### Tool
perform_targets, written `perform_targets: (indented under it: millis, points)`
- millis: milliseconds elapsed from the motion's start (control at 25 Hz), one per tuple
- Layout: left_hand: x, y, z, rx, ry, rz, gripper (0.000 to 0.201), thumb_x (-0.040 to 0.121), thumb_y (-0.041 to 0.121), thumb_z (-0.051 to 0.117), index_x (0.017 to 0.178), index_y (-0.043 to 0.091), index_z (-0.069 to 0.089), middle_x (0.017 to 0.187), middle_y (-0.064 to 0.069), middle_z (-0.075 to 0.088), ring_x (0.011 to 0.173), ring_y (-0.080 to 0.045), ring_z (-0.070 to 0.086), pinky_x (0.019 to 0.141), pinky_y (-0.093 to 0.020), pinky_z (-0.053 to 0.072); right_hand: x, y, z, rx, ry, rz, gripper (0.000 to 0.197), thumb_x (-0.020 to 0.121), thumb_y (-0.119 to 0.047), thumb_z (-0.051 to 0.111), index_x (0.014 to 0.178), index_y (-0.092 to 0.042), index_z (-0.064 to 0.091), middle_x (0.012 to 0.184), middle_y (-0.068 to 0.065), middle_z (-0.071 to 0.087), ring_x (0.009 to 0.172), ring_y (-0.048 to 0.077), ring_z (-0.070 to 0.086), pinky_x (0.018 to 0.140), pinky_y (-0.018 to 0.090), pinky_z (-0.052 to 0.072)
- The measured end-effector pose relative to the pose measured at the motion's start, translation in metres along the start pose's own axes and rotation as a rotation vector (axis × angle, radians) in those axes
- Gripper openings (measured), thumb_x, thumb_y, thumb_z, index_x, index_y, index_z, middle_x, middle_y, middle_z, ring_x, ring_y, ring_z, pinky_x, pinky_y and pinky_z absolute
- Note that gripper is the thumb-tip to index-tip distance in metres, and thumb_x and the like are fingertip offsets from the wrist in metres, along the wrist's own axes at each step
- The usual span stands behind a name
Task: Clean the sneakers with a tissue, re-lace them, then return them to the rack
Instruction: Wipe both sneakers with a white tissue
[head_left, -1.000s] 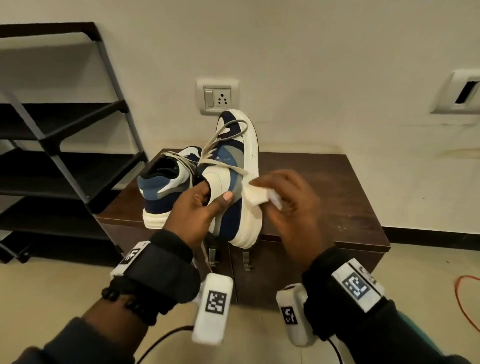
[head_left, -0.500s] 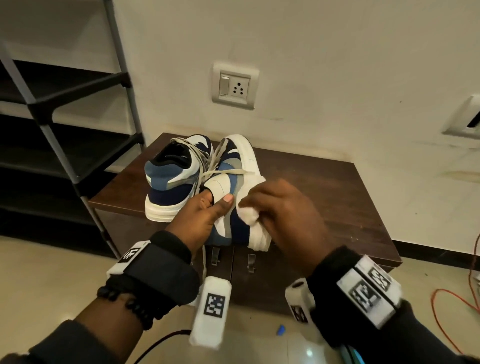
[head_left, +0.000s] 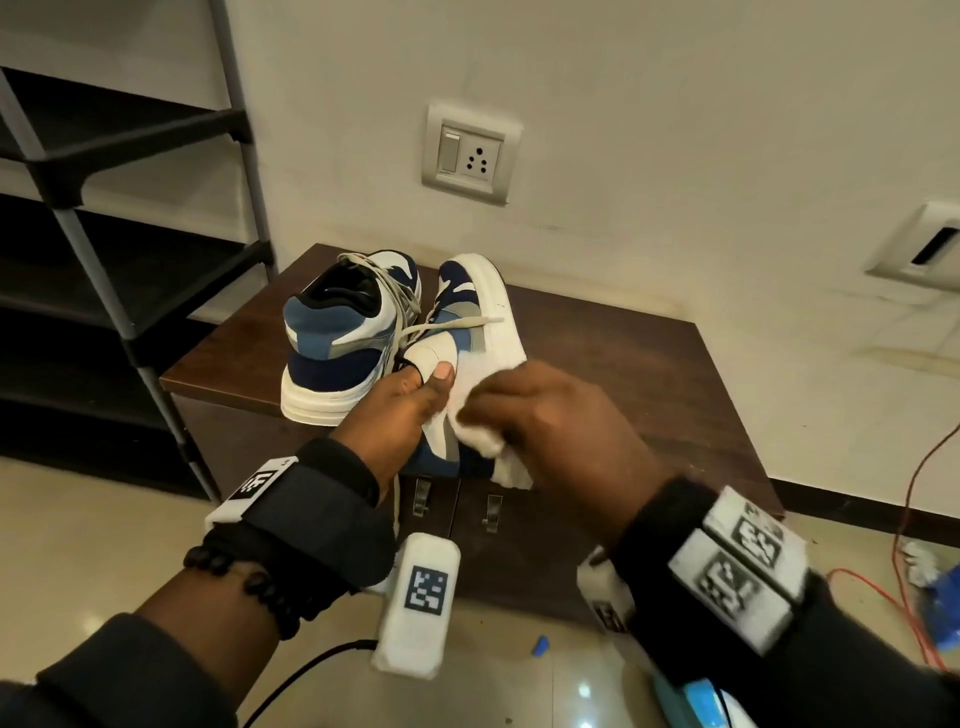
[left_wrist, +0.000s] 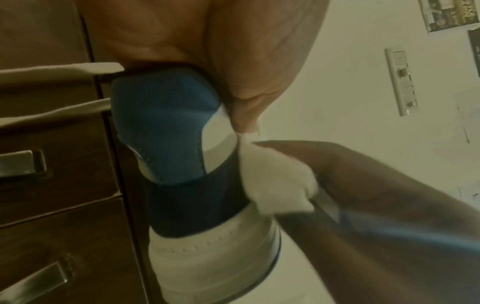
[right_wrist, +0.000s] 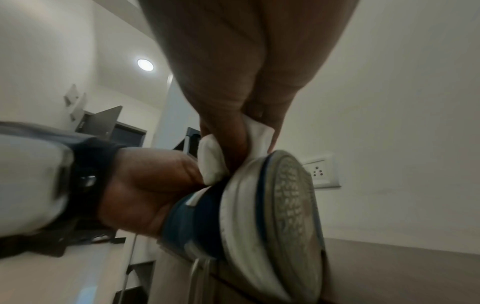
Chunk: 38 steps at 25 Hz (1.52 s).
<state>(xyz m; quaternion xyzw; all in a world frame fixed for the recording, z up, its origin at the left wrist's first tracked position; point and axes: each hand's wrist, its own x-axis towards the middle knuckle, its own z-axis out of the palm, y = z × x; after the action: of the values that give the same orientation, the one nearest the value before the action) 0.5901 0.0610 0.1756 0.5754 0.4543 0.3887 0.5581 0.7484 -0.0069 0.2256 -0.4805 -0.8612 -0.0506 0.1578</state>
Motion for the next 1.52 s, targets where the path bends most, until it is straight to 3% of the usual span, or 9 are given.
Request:
perform_targets:
  millis: [240, 440, 720, 840, 960, 1040, 1160, 1400, 1520]
  points:
    - [-0.003, 0.010, 0.006, 0.021, -0.023, 0.069, 0.054, 0.095, 0.049, 0.046, 0.138, 0.017, 0.047, 0.135, 0.000, 0.056, 0.125, -0.017, 0.051, 0.111, -0.041, 0.035, -0.003, 0.021, -0.003, 0.084, 0.145, 0.106, 0.027, 0.083, -0.007, 0.063, 0.107, -0.018, 0.069, 0.111, 0.002, 0.066, 0.104, 0.017, 0.059, 0.089, 0.025, 0.048]
    - [-0.013, 0.024, 0.012, 0.150, -0.201, 0.205, 0.036, 0.096, 0.031, 0.042, 0.130, 0.022, 0.052, 0.119, 0.014, 0.063, 0.110, 0.006, 0.057, 0.094, -0.012, 0.044, -0.022, 0.043, -0.012, 0.113, 0.314, 0.171, 0.027, 0.086, -0.009, 0.059, 0.110, -0.018, 0.068, 0.116, 0.002, 0.064, 0.106, 0.009, 0.053, 0.095, 0.028, 0.047]
    - [-0.015, 0.025, 0.011, 0.199, -0.222, 0.189, 0.041, 0.095, 0.049, 0.038, 0.109, 0.018, 0.062, 0.103, 0.004, 0.069, 0.100, -0.009, 0.064, 0.093, -0.032, 0.047, -0.023, 0.041, 0.001, 0.230, 0.347, 0.169, 0.031, 0.084, -0.005, 0.063, 0.112, -0.017, 0.068, 0.114, 0.002, 0.065, 0.106, 0.016, 0.060, 0.095, 0.034, 0.050]
    - [-0.018, 0.030, 0.012, 0.088, -0.164, 0.075, 0.038, 0.100, 0.043, 0.032, 0.109, 0.022, 0.062, 0.104, 0.003, 0.070, 0.099, 0.000, 0.064, 0.082, -0.014, 0.049, -0.023, 0.022, 0.007, 0.098, 0.233, -0.071, 0.029, 0.084, -0.012, 0.063, 0.112, -0.015, 0.068, 0.113, 0.004, 0.066, 0.103, 0.019, 0.061, 0.086, 0.031, 0.052]
    - [-0.023, 0.029, 0.009, -0.199, -0.128, -0.024, 0.073, 0.096, 0.057, 0.025, 0.134, -0.001, 0.048, 0.132, -0.026, 0.053, 0.128, -0.033, 0.049, 0.107, -0.038, 0.041, -0.012, 0.027, 0.002, 0.178, 0.334, 0.133, 0.036, 0.080, -0.003, 0.065, 0.115, -0.013, 0.068, 0.117, 0.007, 0.065, 0.108, 0.024, 0.061, 0.092, 0.039, 0.051]
    - [-0.018, 0.036, 0.015, -0.555, -0.080, -0.114, 0.082, 0.093, 0.063, 0.027, 0.133, -0.004, 0.051, 0.125, -0.031, 0.057, 0.122, -0.038, 0.053, 0.104, -0.040, 0.043, -0.010, 0.012, 0.008, 0.151, 0.305, 0.093, 0.037, 0.081, -0.004, 0.064, 0.117, -0.012, 0.066, 0.120, 0.008, 0.064, 0.111, 0.024, 0.059, 0.097, 0.035, 0.048]
    - [-0.011, 0.039, 0.017, -0.492, -0.095, -0.186, 0.065, 0.092, 0.064, 0.029, 0.089, 0.018, 0.075, 0.086, -0.012, 0.067, 0.086, -0.022, 0.066, 0.081, -0.028, 0.053, -0.008, -0.004, 0.019, 0.063, 0.251, 0.016, 0.035, 0.079, -0.011, 0.067, 0.115, -0.009, 0.066, 0.118, 0.010, 0.064, 0.108, 0.027, 0.060, 0.090, 0.039, 0.053]
    - [-0.009, 0.041, 0.016, -0.354, -0.044, -0.284, 0.034, 0.097, 0.031, 0.047, 0.115, 0.009, 0.064, 0.102, -0.018, 0.070, 0.091, -0.030, 0.065, 0.085, -0.040, 0.050, -0.015, -0.003, 0.012, 0.004, 0.169, 0.023, 0.049, 0.072, -0.011, 0.078, 0.119, -0.017, 0.063, 0.107, 0.010, 0.065, 0.093, 0.028, 0.061, 0.067, 0.040, 0.056]
    - [-0.006, 0.042, 0.017, -0.358, -0.027, -0.260, 0.031, 0.097, 0.026, 0.048, 0.118, 0.008, 0.062, 0.106, -0.017, 0.069, 0.091, -0.027, 0.065, 0.085, -0.038, 0.051, -0.016, 0.009, 0.004, 0.064, 0.226, 0.196, 0.040, 0.079, -0.009, 0.071, 0.118, -0.016, 0.065, 0.112, 0.011, 0.064, 0.103, 0.029, 0.059, 0.077, 0.046, 0.055]
